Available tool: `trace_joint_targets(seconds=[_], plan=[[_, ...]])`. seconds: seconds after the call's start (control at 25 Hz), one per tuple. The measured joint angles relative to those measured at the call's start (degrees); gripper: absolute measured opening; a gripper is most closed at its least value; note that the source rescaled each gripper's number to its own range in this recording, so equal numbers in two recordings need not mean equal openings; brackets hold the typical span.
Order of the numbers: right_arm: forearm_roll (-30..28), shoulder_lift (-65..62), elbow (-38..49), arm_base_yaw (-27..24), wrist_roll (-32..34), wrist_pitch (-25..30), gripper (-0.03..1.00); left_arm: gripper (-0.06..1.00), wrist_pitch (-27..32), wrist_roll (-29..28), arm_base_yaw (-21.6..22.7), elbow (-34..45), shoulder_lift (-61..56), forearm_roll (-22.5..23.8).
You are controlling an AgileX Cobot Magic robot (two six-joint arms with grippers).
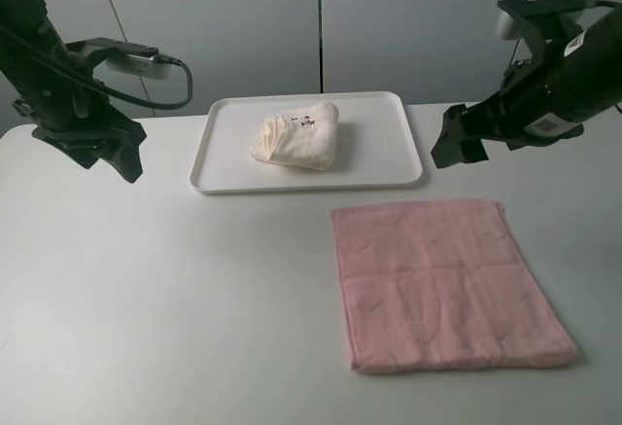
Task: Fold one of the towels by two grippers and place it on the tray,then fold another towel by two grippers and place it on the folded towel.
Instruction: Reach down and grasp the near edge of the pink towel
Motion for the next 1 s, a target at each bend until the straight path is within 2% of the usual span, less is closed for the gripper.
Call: trace_joint_targets(seconds=[0.12, 0.24, 0.32, 0.44, 0.6, 0.8, 1.0], plan=[[-4.6, -7.7, 4.0, 0.0, 0.1, 3.9, 1.00, 0.83, 0.0, 1.1, -3.8, 0.0, 0.0, 0.2], [-11.8, -13.3, 6.7, 0.0, -1.2, 9.5, 1.00, 0.83, -2.2, 1.9, -10.3, 0.0, 0.0, 0.7], [-16.1, -15.9, 7.3, 0.0, -4.9, 13.6, 1.00, 0.83, -4.5, 2.0, -14.5, 0.0, 0.0, 0.7], [-20.5, -18.3, 7.3, 0.0, -12.8, 16.9, 1.00, 0.83, -7.1, 2.1, -21.1, 0.0, 0.5, 1.8], [-20.7, -18.5, 7.9, 0.0, -21.5, 19.0, 1.00, 0.83, -8.5, 2.3, -29.4, 0.0, 3.1, 5.6], [-20.7, -18.5, 9.6, 0.0, -25.0, 20.0, 1.00, 0.83, -8.8, 2.0, -37.6, 0.0, 7.4, 7.3], [-20.7, -18.5, 13.6, 0.0, -29.3, 20.1, 1.00, 0.83, -10.7, 1.0, -44.0, 0.0, 10.2, 7.5]])
